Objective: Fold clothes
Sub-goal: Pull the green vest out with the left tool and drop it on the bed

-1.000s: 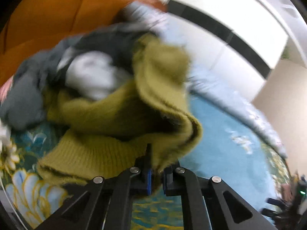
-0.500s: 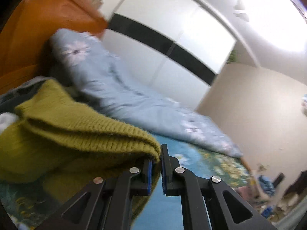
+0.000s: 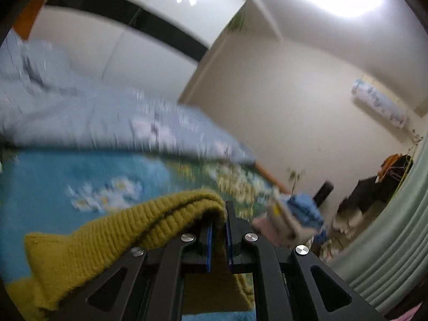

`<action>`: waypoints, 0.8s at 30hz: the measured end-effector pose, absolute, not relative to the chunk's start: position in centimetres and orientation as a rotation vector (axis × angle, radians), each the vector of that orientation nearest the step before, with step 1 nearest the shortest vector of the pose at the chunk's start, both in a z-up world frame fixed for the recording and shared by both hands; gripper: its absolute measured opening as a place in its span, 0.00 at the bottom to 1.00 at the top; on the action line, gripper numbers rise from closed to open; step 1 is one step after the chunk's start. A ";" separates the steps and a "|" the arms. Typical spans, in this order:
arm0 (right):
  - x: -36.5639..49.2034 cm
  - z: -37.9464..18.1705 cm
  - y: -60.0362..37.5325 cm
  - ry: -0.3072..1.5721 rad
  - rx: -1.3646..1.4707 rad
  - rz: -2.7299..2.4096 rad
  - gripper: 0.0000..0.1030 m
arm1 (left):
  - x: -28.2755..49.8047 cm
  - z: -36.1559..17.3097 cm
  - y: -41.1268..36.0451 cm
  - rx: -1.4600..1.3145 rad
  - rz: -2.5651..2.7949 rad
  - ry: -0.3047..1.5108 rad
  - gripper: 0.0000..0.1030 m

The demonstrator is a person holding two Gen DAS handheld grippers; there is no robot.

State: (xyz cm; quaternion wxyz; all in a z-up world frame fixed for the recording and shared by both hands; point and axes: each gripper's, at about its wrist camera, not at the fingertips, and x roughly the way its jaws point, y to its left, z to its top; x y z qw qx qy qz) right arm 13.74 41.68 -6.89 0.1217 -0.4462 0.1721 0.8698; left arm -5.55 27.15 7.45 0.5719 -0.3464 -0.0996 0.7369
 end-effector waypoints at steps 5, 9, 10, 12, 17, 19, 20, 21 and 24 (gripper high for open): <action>15.5 -7.3 43.7 0.545 -1.278 2.478 1.00 | -5.1 1.1 29.3 -1.004 1.680 -0.238 0.09; 15.7 -7.4 44.3 0.555 -1.277 2.464 1.00 | -4.5 -1.4 29.3 -1.101 1.691 -0.178 0.45; 15.8 -7.4 44.3 0.551 -1.277 2.465 1.00 | -4.4 -1.4 27.7 -1.105 1.727 -0.190 0.49; 15.6 -7.5 44.4 0.546 -1.279 2.470 1.00 | -4.2 -1.5 24.0 -1.108 1.808 -0.222 0.51; 14.4 -6.8 43.4 0.477 -1.278 2.556 1.00 | -3.6 -1.7 14.9 -1.107 2.010 -0.304 0.71; 12.8 -6.1 41.5 0.399 -1.295 2.651 1.00 | -3.4 -1.7 11.2 -1.104 2.091 -0.337 0.75; 11.9 -5.7 40.4 0.355 -1.305 2.701 1.00 | -3.3 -1.8 9.4 -1.102 2.131 -0.355 0.75; 11.1 -5.4 39.1 0.306 -1.317 2.751 1.00 | -3.2 -1.8 7.5 -1.100 2.172 -0.372 0.75; 8.3 -5.0 34.7 0.133 -1.357 2.897 1.00 | -2.9 -1.9 2.0 -1.091 2.293 -0.425 0.75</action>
